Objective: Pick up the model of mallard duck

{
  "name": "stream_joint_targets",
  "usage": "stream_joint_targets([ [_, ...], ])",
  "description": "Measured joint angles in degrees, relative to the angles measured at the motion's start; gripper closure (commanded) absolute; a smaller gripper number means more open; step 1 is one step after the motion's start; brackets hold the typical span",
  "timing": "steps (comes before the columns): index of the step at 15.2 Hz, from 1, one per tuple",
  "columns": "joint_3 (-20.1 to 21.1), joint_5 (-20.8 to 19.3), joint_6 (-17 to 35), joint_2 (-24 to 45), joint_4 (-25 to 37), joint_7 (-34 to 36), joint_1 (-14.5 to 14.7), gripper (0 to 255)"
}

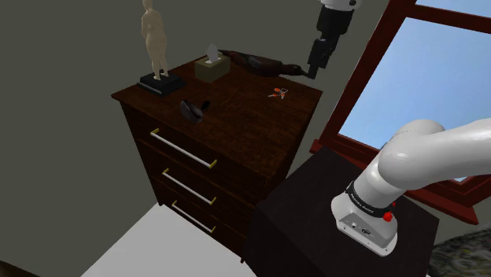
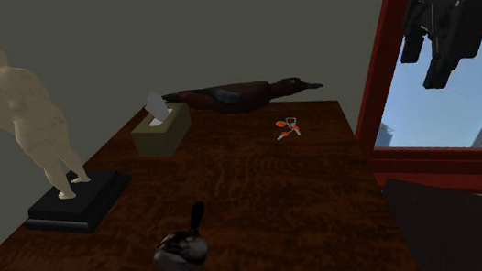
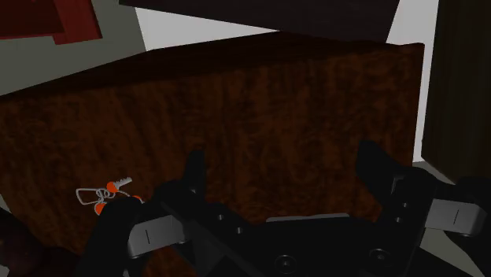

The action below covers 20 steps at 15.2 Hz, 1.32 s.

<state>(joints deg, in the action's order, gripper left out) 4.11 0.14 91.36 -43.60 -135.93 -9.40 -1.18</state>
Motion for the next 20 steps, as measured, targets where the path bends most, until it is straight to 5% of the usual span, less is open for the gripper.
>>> stream_joint_targets([
  [4, 1.3, 0.0, 4.1, 2.0, -0.3, -0.1, 0.9, 0],
  [12, 7.2, -1.1, 21.7, 11.5, -1.5, 0.6, 3.5, 0],
  [20, 13.8, -6.6, 36.6, 23.8, 2.4, 3.8, 4.3, 0],
])
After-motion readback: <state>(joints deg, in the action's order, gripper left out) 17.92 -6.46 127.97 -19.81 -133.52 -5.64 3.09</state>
